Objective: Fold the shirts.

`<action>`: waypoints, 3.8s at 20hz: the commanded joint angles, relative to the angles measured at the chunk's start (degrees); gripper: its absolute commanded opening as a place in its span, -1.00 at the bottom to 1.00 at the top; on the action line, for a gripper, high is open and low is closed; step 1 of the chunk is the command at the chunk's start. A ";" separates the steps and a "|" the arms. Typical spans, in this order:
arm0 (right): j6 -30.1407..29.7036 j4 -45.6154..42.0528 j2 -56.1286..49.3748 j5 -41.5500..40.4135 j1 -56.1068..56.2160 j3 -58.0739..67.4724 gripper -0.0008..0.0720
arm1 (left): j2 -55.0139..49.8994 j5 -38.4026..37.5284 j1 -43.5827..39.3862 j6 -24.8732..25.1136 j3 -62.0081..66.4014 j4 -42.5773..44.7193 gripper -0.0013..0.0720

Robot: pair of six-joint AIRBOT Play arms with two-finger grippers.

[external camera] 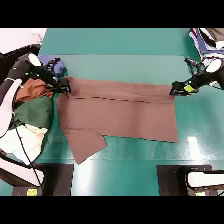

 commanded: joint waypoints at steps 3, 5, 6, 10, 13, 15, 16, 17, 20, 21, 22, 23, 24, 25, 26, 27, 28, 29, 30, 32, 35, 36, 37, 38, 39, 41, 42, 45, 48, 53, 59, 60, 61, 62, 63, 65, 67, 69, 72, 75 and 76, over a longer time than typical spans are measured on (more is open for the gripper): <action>-1.25 7.04 10.16 7.43 -4.35 -3.78 0.05 | 14.53 -5.11 4.63 0.81 -10.47 0.44 0.40; -2.03 10.38 15.98 7.67 -6.29 -8.48 0.05 | 24.02 -4.24 5.16 0.81 -22.69 0.48 0.40; -2.05 11.32 18.60 7.23 -6.93 -10.95 0.05 | 28.81 -3.69 5.14 0.76 -29.51 -0.52 0.40; -2.12 11.74 25.70 4.31 -7.56 -18.36 0.05 | 42.16 -0.79 5.14 -0.70 -51.63 -4.92 0.40; -2.14 11.78 28.20 4.11 -7.52 -20.11 0.05 | 44.96 3.50 5.14 -0.24 -60.43 -10.78 0.40; -2.14 11.74 29.24 4.15 -7.52 -20.24 0.05 | 44.94 6.19 5.14 1.36 -63.01 -14.16 0.40; -2.14 11.74 29.75 4.20 -7.52 -20.24 0.05 | 44.94 7.96 4.83 1.33 -63.82 -14.88 0.39; -2.14 11.74 30.23 4.20 -7.52 -20.24 0.05 | 44.94 9.88 3.98 1.29 -64.48 -15.17 0.39; -2.14 11.72 31.82 4.37 -7.52 -20.26 0.05 | 44.76 13.20 -0.24 1.27 -64.78 -17.64 0.39; -2.14 11.45 32.33 5.40 -7.63 -20.26 0.05 | 44.76 13.46 -1.18 1.25 -64.63 -17.62 0.04; -2.14 10.99 32.65 7.30 -8.35 -20.28 0.05 | 44.78 13.07 -1.22 1.27 -64.24 -17.57 -0.81; -2.14 10.99 32.65 9.88 -9.70 -20.48 0.05 | 44.87 12.17 -1.22 1.27 -63.56 -17.53 -0.89; -2.16 10.97 32.81 12.24 -11.91 -21.86 0.05 | 45.07 10.86 -1.22 1.27 -62.51 -17.33 -0.90; -2.14 9.64 33.40 13.60 -14.49 -24.68 0.05 | 45.13 9.20 -1.22 1.29 -61.29 -17.09 -0.90; -2.14 7.02 34.21 14.10 -17.00 -28.02 0.05 | 45.11 7.82 -1.22 1.29 -59.95 -16.50 -0.90; -2.14 4.76 35.06 14.16 -19.39 -31.91 0.18 | 45.11 7.08 -1.22 1.31 -58.93 -16.37 -0.90; -2.16 2.97 35.85 14.16 -22.10 -36.33 0.48 | 45.11 6.91 -1.22 1.36 -58.01 -16.31 -0.90; -2.19 2.58 36.09 14.08 -24.44 -40.28 0.57 | 45.11 6.95 -1.22 1.36 -57.33 -16.31 -0.90; -2.21 2.71 35.95 13.38 -26.27 -44.11 0.55 | 45.11 7.15 -1.22 1.36 -56.83 -16.33 -0.90; -2.21 4.09 34.23 11.54 -27.17 -49.24 0.53 | 45.11 7.67 -1.22 1.38 -56.59 -16.26 -0.90; -2.60 9.62 30.47 6.01 -24.55 -52.28 0.33 | 45.11 7.72 -1.22 1.29 -56.57 -15.02 -0.90; -2.58 10.25 29.40 4.35 -22.99 -52.19 0.32 | 45.11 7.65 -1.22 1.31 -56.57 -14.71 -0.90; -2.54 10.23 28.48 2.99 -21.24 -51.89 0.23 | 45.11 7.54 -1.22 1.31 -56.57 -14.36 -0.90; -2.51 10.19 27.61 2.14 -19.56 -51.34 0.20 | 45.11 7.52 -1.22 1.31 -56.57 -13.77 -0.90; -2.49 10.16 26.75 1.81 -18.08 -50.53 0.12 | 45.11 7.26 -1.22 1.29 -56.48 -12.92 -0.90; -2.54 9.94 25.86 1.81 -15.65 -48.70 -0.51 | 45.11 4.90 -1.22 1.27 -55.06 -9.20 -0.90; -2.56 9.60 25.81 2.12 -14.71 -47.71 -0.76 | 45.11 2.71 -1.22 1.22 -53.66 -7.08 -0.90; -2.58 4.31 29.62 7.04 -12.37 -44.30 -0.94 | 47.89 -3.52 -1.22 0.85 -51.52 -3.32 -0.90; -2.56 -3.98 37.97 16.26 -11.69 -41.38 -0.94 | 55.91 -10.60 -1.22 -2.19 -51.78 -3.54 -0.90; -0.74 -6.34 44.54 17.90 -11.69 -33.20 -0.95 | 58.99 -9.55 -1.22 -3.67 -46.69 -6.64 -0.90; -1.81 2.40 25.18 7.98 -11.58 -20.41 -0.95 | 39.47 8.24 -1.22 -0.04 -32.94 -2.84 -0.90; -1.99 3.80 21.35 7.13 -11.56 -18.08 -0.94 | 35.01 9.92 -1.22 0.55 -30.27 -2.86 -0.90; -2.23 5.22 17.31 6.51 -11.23 -15.56 -0.95 | 30.47 11.30 -1.22 1.68 -27.67 -2.93 -0.89; -2.64 5.66 13.77 6.08 -10.49 -13.33 -0.95 | 26.67 12.20 -1.22 2.51 -25.62 -3.04 -0.89; -2.62 5.60 10.84 5.75 -9.42 -11.43 -0.94 | 22.97 12.76 -1.22 2.80 -23.74 -3.13 -0.89; -2.62 5.64 5.62 4.66 -6.80 -7.58 -0.94 | 17.77 13.97 -1.22 2.80 -21.16 -3.17 -0.89; -2.60 5.64 1.60 2.84 -4.87 -3.69 -0.94 | 14.91 15.98 -1.22 2.75 -19.74 -3.19 -0.89; -2.56 5.68 -1.31 1.14 -3.76 -0.04 -0.94 | 14.38 18.38 -1.22 2.19 -19.61 -3.21 -0.89; -2.58 5.73 -3.78 2.78 -3.74 4.26 0.01 | 14.40 16.79 -1.07 2.08 -18.12 -3.17 0.65; -3.91 5.73 -1.62 6.14 -6.60 2.80 0.01 | 14.40 6.34 -0.46 1.77 -12.90 -2.78 0.73; -4.57 5.81 -0.13 6.25 -8.02 0.57 0.01 | 14.40 3.17 -0.46 1.77 -11.52 -2.82 0.72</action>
